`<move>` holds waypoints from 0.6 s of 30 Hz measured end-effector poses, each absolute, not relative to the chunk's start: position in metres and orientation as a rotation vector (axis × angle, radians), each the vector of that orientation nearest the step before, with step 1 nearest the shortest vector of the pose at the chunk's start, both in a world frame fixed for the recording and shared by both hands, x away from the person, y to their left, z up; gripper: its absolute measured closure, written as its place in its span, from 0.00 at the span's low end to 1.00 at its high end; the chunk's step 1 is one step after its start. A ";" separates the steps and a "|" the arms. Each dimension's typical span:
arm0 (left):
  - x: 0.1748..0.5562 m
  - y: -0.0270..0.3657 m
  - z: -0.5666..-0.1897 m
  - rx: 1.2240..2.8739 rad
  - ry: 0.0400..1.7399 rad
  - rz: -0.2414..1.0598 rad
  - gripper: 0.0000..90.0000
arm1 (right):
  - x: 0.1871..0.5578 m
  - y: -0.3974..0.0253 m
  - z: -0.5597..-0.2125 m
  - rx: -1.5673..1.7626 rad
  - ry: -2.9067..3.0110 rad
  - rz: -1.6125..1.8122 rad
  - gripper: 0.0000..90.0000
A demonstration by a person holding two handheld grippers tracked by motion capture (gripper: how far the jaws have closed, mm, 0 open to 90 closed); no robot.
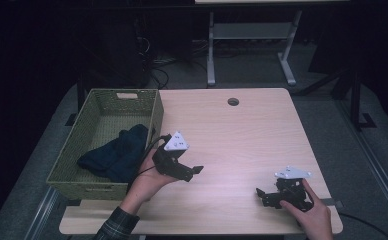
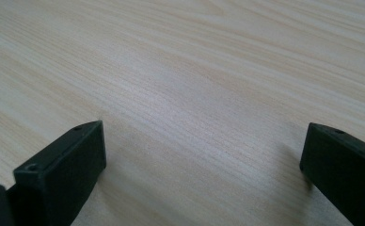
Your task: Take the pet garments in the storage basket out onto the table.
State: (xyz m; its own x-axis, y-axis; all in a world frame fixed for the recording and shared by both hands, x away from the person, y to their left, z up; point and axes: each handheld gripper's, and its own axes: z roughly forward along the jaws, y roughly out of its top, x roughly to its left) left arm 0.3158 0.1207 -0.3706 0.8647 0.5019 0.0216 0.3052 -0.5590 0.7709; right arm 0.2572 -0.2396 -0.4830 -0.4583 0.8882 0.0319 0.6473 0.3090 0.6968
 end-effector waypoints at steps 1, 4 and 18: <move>0.317 0.122 -0.368 2.194 0.585 0.299 0.16 | 0.257 -0.240 -0.483 1.375 2.223 0.928 0.00; 0.318 0.123 -0.365 2.197 0.584 0.301 0.16 | 0.257 -0.240 -0.483 1.373 2.223 0.928 0.00; 0.326 0.140 -0.345 2.165 0.606 0.319 0.16 | 0.257 -0.240 -0.483 1.368 2.223 0.929 0.00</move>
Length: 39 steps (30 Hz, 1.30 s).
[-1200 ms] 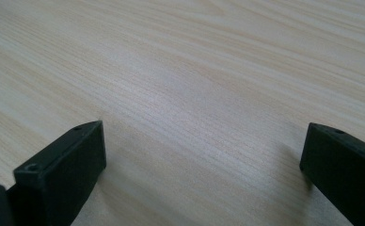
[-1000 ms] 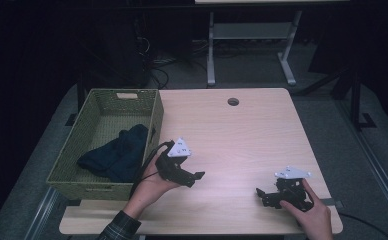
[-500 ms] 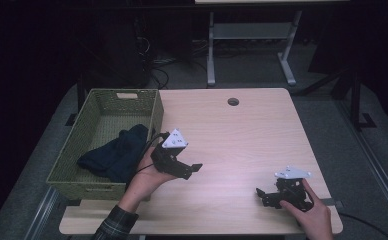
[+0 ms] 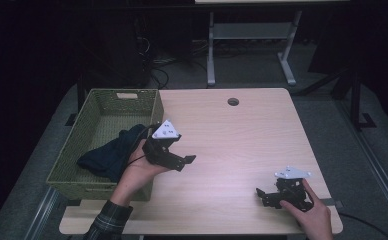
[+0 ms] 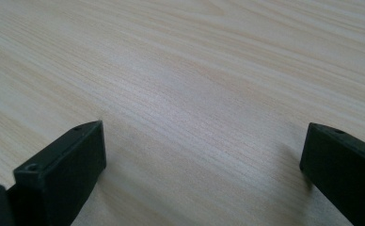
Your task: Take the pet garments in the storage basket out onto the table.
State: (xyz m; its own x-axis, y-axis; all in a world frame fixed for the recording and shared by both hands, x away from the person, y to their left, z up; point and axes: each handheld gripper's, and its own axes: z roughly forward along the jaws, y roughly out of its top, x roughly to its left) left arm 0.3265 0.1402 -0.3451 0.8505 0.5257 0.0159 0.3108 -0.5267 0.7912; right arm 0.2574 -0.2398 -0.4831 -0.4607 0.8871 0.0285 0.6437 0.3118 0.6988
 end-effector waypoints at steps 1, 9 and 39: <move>0.328 0.143 -0.343 2.168 0.604 0.325 0.16 | 0.257 -0.240 -0.483 1.368 2.223 0.929 0.00; 0.331 0.160 -0.332 2.147 0.632 0.356 0.16 | 0.257 -0.240 -0.483 1.368 2.223 0.929 0.00; 0.338 0.220 -0.329 2.137 0.760 0.398 0.16 | 0.257 -0.240 -0.483 1.365 2.225 0.929 0.01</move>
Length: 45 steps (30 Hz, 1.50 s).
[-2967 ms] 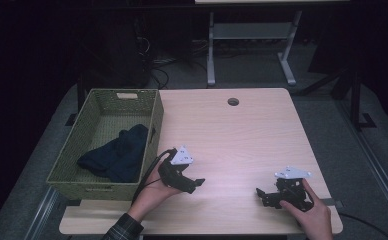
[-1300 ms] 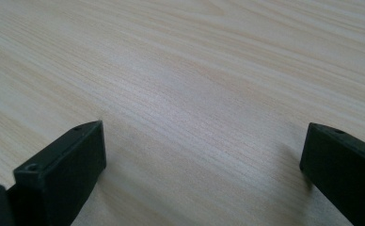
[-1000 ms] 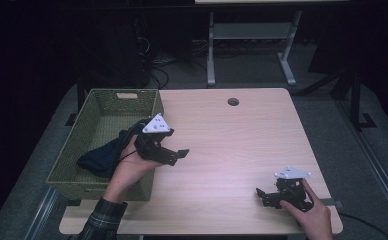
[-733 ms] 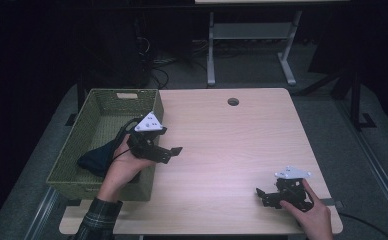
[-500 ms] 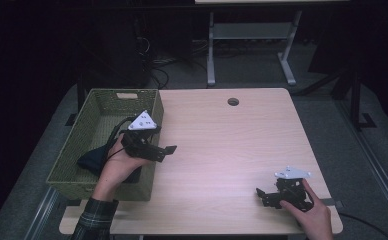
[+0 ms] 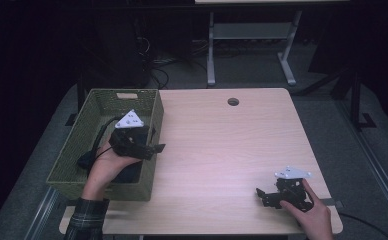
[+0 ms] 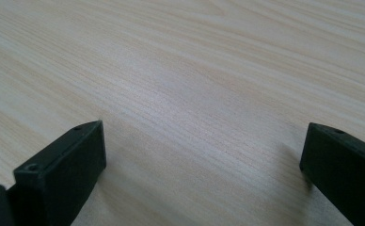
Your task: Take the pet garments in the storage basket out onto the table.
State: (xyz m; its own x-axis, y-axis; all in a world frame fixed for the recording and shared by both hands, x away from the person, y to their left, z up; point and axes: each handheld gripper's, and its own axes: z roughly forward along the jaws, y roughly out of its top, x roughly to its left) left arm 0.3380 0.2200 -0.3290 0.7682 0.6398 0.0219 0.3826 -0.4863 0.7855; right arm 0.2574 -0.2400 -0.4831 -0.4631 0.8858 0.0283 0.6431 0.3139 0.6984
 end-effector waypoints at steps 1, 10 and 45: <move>0.338 0.222 -0.329 2.138 0.764 0.400 0.16 | 0.257 -0.240 -0.483 1.369 2.223 0.931 0.00; 0.339 0.241 -0.330 2.139 0.812 0.418 0.16 | 0.257 -0.240 -0.483 1.368 2.224 0.930 0.00; 0.349 0.293 -0.369 2.273 1.010 0.383 0.16 | 0.257 -0.240 -0.483 1.369 2.224 0.930 0.01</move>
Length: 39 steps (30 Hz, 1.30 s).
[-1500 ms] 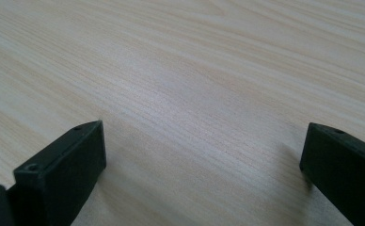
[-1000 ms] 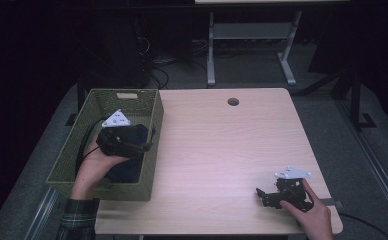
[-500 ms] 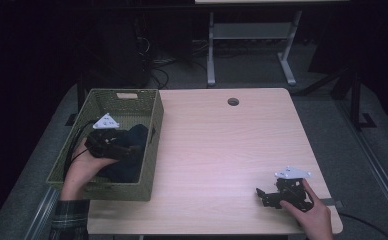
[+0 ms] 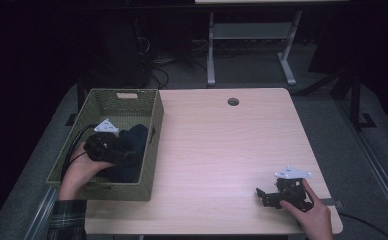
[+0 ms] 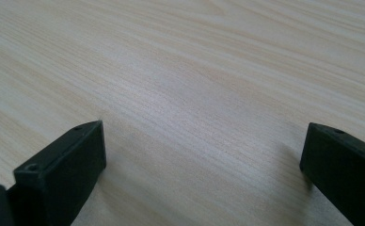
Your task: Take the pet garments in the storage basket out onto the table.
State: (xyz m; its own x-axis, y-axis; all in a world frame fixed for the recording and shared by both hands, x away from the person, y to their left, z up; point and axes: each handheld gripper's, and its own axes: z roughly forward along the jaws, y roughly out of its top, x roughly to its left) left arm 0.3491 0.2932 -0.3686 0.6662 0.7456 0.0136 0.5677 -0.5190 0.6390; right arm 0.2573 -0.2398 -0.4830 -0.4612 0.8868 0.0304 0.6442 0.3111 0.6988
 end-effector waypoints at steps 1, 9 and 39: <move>0.350 0.294 -0.370 2.281 1.013 0.380 0.16 | 0.257 -0.240 -0.483 1.369 2.224 0.930 0.00; 0.355 0.293 -0.381 2.330 1.030 0.341 0.16 | 0.257 -0.240 -0.483 1.369 2.224 0.930 0.01; 0.370 0.291 -0.416 2.510 1.116 0.108 0.40 | 0.257 -0.240 -0.483 1.369 2.223 0.931 0.00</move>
